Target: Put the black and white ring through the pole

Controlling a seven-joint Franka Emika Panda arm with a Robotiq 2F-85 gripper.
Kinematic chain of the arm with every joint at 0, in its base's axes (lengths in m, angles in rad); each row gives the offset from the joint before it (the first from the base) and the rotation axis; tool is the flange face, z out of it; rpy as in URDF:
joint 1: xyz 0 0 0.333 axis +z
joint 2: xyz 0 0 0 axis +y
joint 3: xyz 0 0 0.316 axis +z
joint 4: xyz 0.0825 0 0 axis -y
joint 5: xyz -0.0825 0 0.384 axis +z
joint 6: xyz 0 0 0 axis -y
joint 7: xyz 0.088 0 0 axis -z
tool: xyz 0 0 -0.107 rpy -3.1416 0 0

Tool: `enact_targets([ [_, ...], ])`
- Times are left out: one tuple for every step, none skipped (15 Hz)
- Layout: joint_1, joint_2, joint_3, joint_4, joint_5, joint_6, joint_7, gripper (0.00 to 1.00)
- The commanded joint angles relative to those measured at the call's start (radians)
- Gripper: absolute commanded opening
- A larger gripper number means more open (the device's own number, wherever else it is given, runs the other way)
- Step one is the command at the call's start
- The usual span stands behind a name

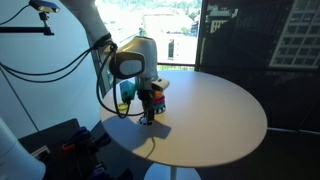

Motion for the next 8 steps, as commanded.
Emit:
enact_targets([
  [0.006, -0.084, -0.018, 0.008, -0.016, -0.116, 0.006, 0.41],
  [0.005, -0.100, -0.020, 0.012, -0.026, -0.142, 0.013, 0.41],
  [0.002, -0.116, -0.020, 0.017, -0.031, -0.166, 0.017, 0.41],
  [-0.001, -0.133, -0.020, 0.023, -0.037, -0.192, 0.018, 0.41],
  [-0.003, -0.149, -0.020, 0.029, -0.042, -0.215, 0.021, 0.41],
  [-0.005, -0.164, -0.018, 0.036, -0.045, -0.237, 0.022, 0.41],
  [-0.007, -0.178, -0.016, 0.045, -0.046, -0.260, 0.020, 0.41],
  [-0.009, -0.191, -0.013, 0.054, -0.042, -0.283, 0.017, 0.41],
])
